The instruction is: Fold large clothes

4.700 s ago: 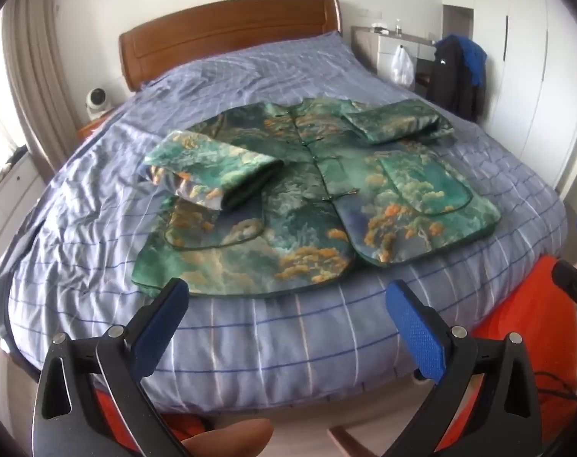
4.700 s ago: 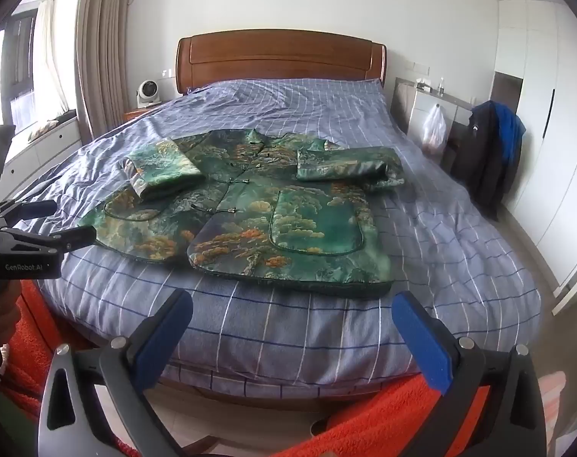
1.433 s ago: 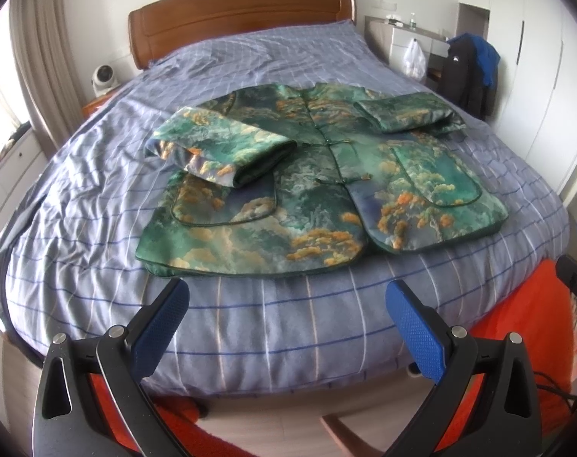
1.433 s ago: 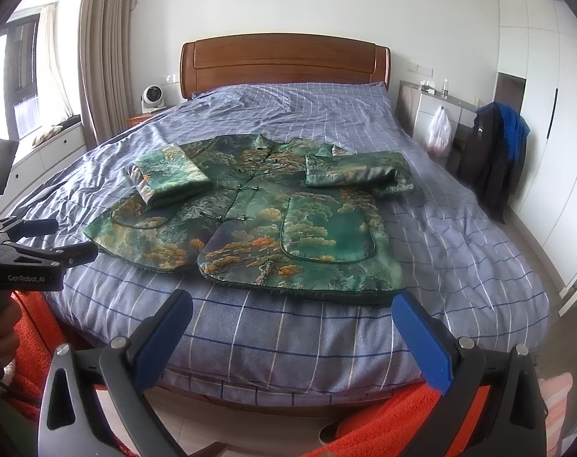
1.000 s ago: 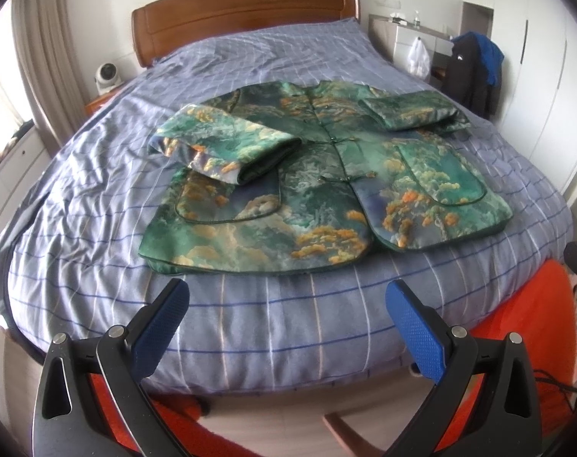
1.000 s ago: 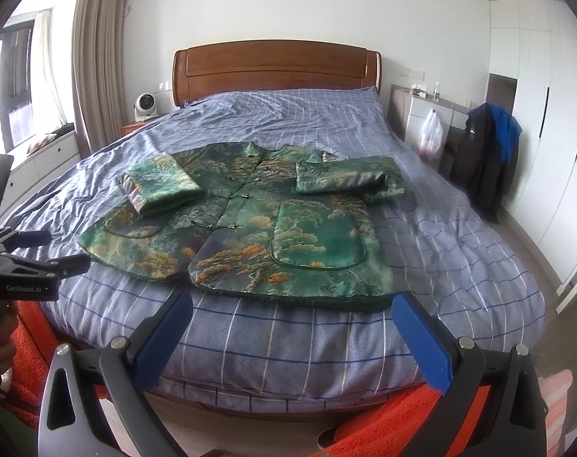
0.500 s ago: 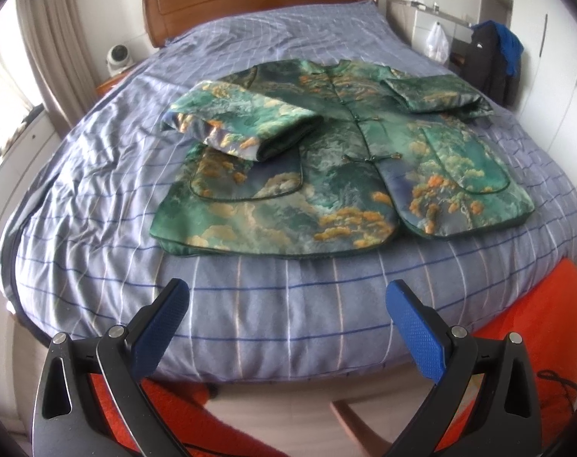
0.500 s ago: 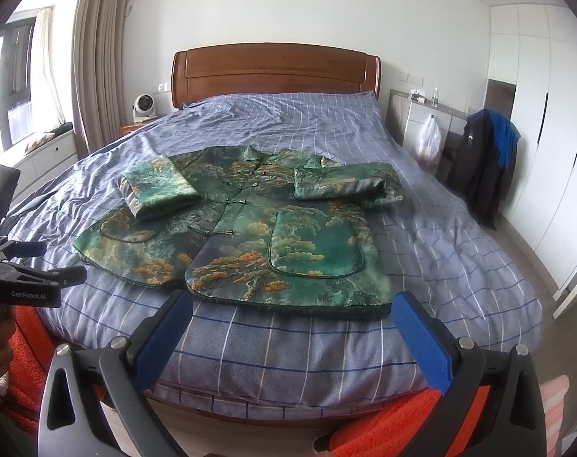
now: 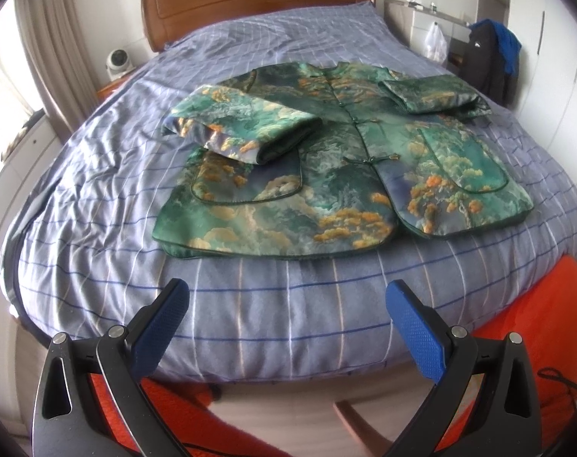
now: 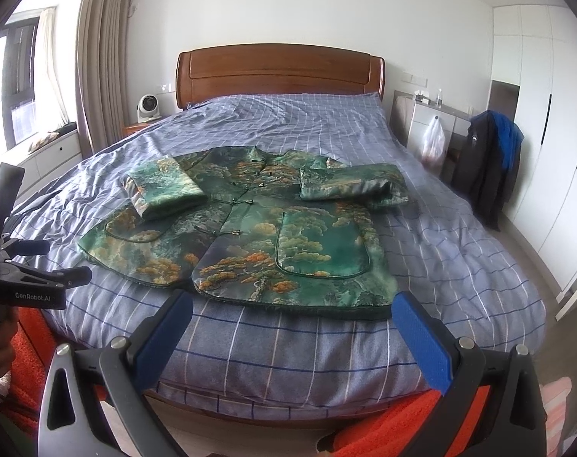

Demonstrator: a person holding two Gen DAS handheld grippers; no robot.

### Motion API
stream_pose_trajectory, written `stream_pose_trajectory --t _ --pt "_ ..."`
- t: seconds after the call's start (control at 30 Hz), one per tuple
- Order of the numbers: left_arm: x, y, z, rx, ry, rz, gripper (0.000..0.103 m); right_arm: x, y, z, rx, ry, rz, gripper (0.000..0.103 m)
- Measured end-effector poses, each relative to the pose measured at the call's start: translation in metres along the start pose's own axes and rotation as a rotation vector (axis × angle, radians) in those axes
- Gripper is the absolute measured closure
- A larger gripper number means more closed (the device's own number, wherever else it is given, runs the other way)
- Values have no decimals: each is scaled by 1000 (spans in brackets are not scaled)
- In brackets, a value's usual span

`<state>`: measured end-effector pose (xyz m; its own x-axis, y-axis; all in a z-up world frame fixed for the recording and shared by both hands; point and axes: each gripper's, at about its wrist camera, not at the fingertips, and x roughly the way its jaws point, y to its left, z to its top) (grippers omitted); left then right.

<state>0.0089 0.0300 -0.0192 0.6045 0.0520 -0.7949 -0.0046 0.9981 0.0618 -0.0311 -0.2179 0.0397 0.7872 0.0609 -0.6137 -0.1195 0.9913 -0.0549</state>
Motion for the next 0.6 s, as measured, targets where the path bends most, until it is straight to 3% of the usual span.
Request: stream_pose_trajectory --t 0.6 --pt "-3 -5 -1 13 -10 0 0 1 -2 -1 6 1 1 0"
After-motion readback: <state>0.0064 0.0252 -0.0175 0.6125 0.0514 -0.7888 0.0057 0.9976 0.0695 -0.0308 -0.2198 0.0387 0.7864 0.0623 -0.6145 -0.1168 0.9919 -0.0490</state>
